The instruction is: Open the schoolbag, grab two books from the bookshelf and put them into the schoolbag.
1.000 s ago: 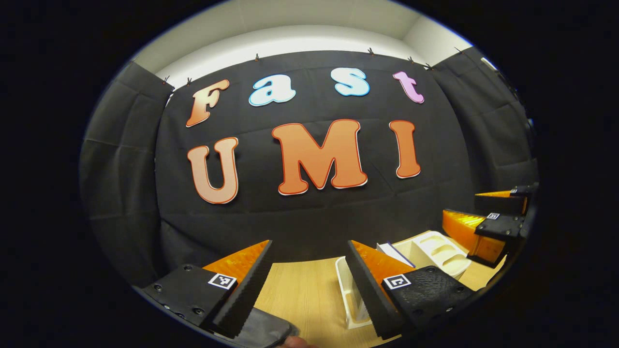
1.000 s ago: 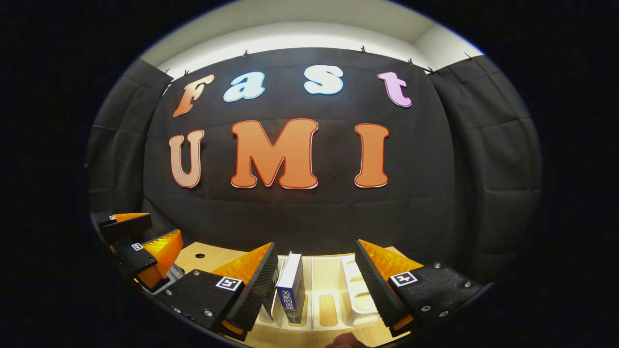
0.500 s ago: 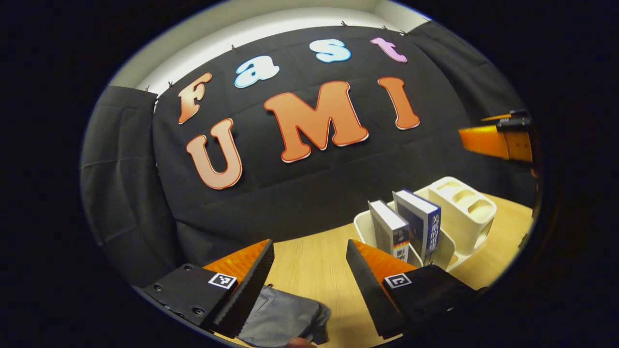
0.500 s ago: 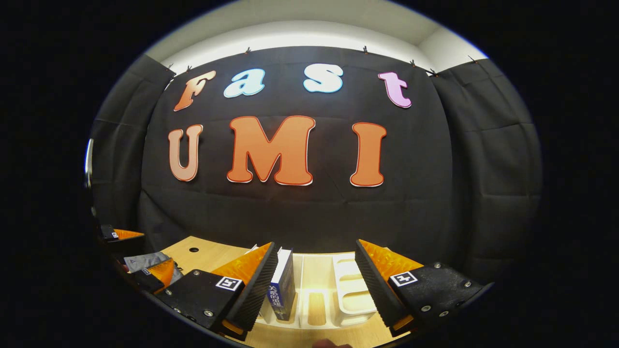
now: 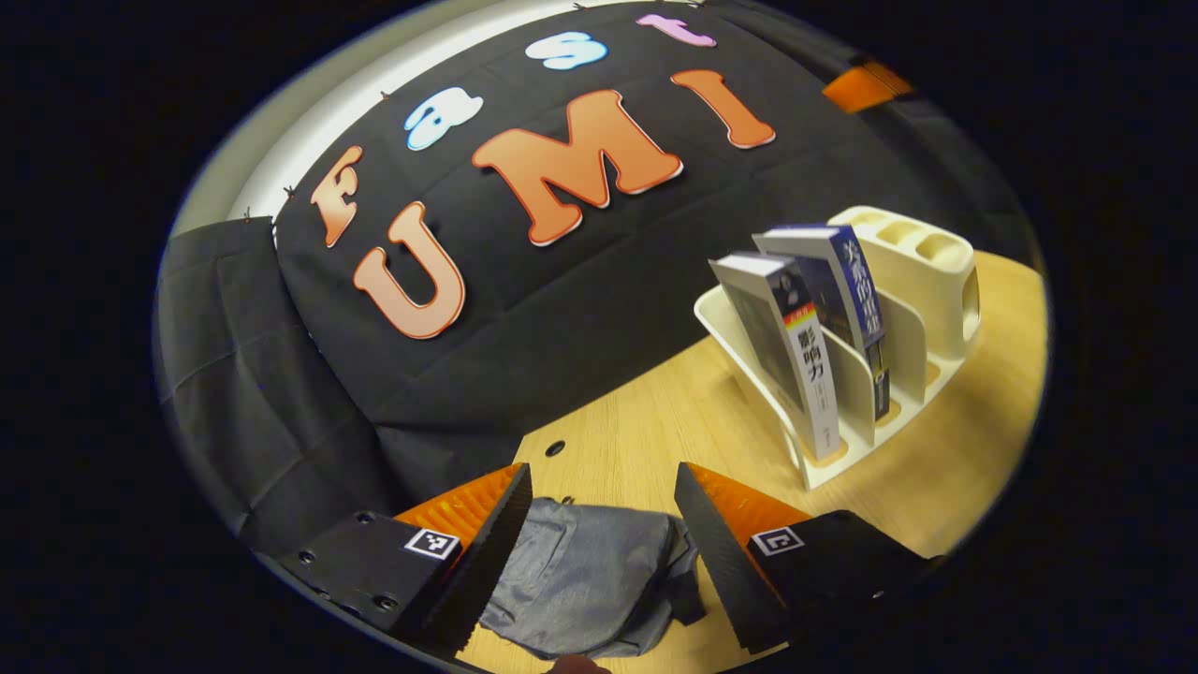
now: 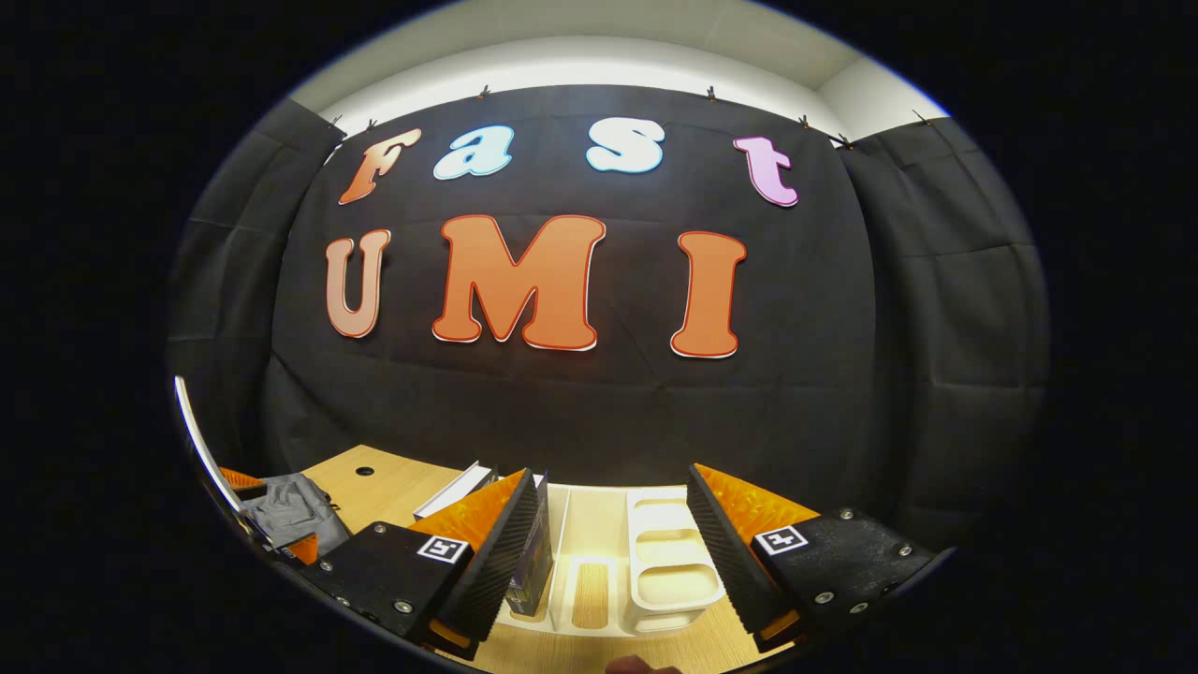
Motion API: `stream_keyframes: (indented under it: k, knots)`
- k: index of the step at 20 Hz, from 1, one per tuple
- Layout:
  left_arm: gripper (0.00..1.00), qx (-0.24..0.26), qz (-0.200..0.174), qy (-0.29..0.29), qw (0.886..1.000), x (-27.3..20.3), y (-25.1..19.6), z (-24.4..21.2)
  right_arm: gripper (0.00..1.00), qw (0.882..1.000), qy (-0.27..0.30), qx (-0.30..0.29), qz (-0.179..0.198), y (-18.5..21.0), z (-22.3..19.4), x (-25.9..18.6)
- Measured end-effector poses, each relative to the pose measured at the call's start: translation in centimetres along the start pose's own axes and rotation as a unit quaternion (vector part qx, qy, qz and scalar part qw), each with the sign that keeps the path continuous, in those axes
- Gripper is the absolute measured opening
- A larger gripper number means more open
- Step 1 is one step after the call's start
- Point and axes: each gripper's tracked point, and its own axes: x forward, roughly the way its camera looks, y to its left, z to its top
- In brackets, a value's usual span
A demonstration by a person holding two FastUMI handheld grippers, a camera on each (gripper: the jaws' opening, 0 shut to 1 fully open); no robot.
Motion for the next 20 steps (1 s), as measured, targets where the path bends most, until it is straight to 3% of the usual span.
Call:
stream_keyframes:
  k: [9, 20]
  knots:
    - [0.97, 0.109, 0.007, 0.097, 0.989, 2.0, -1.8, -10.1, 0.95, 1.0, 0.0, -0.007, 0.024, -1.1, -0.5, 1.4]
    - [0.94, 0.171, 0.087, 0.149, 0.97, 2.2, -0.5, -13.3, 0.95, 0.998, 0.003, -0.016, 0.062, -2.1, -1.4, 2.8]
